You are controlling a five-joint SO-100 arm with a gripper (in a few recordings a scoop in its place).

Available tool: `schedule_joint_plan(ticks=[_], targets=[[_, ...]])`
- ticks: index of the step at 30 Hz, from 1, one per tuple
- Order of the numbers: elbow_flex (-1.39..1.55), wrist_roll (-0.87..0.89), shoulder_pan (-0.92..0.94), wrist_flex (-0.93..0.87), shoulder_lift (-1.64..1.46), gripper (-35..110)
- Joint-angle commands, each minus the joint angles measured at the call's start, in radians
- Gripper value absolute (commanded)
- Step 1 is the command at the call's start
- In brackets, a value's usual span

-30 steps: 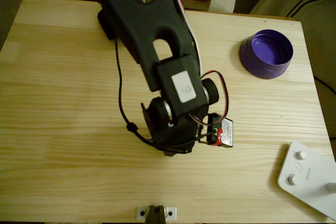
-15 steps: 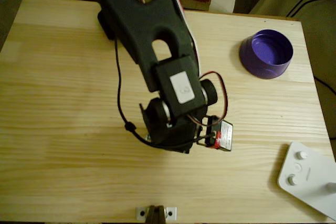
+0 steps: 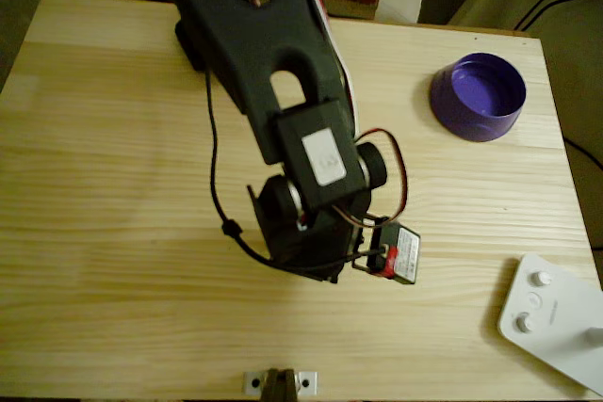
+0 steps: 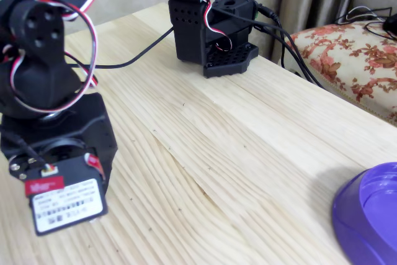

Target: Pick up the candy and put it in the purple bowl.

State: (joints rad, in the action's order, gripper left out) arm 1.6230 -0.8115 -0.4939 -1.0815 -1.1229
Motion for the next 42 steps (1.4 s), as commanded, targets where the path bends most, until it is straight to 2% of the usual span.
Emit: schedule_joint_plan(ticks=[1,7,20,27,36,42], targets=[[0.025,0.002,0.012,-0.006,-0.21,8],[0.094,0.078,0.043,-0.052,-0.408,8],[0.155,0.408,0.06,-0.156,-0.916,7],[0.156,0.457,0.012,-0.261,-1.224,7],[0.149,0.486,-0.224,-0.327,-1.562,7],[0.101,0.512,-0.526,-0.364,-1.583,7]])
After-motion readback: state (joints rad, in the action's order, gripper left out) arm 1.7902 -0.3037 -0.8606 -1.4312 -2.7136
